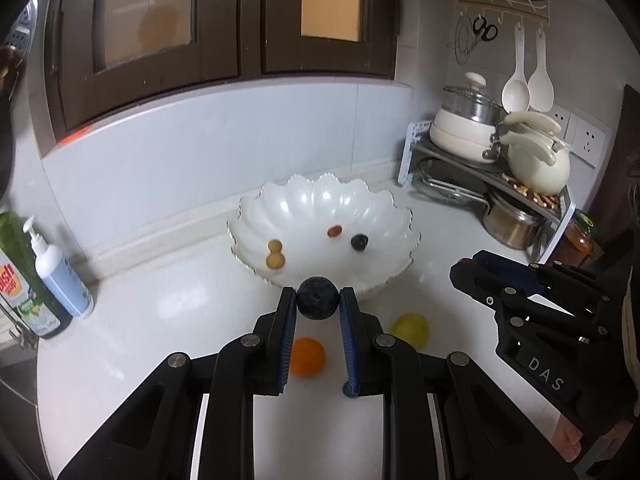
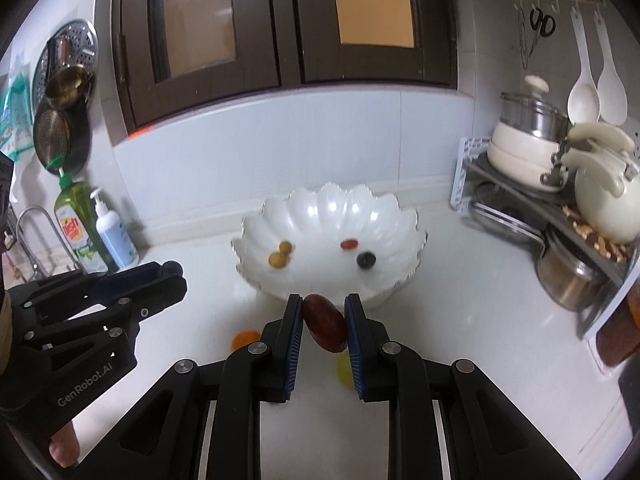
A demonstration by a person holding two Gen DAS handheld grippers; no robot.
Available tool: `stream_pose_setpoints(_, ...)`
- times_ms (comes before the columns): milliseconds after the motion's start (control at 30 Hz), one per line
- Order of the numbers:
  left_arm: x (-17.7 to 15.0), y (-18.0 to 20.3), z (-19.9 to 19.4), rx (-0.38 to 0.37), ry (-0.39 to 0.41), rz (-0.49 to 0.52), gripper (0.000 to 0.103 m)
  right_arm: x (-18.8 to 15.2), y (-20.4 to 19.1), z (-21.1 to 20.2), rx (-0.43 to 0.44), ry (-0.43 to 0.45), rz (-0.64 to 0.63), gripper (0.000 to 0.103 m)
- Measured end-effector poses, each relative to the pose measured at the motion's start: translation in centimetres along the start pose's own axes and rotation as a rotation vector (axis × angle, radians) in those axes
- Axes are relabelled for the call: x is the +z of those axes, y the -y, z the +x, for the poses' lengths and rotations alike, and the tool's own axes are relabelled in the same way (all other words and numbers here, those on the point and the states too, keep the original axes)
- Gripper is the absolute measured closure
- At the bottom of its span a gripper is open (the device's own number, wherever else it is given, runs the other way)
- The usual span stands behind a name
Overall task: Organize fruits
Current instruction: 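Carry both held fruits up and over the white scalloped bowl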
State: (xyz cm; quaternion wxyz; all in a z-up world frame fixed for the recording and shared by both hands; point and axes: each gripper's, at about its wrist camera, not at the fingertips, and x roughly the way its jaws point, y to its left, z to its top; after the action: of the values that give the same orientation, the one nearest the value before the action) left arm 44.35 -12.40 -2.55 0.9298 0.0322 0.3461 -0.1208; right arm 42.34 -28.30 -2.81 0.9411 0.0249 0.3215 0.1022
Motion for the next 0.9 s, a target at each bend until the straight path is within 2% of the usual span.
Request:
stream_pose_setpoints(233,2.0,0.0,0.4,0.005,0.026,0.008,0.08,2.0,0.5,0.2,0.001,0.03,0.009,0.08)
stream_pose_setpoints(900,8.1,0.2,4.0,0.0,0.016,0.011,0.08,8.1,2.3,4.8,0.008,0.0,0.043,0.08)
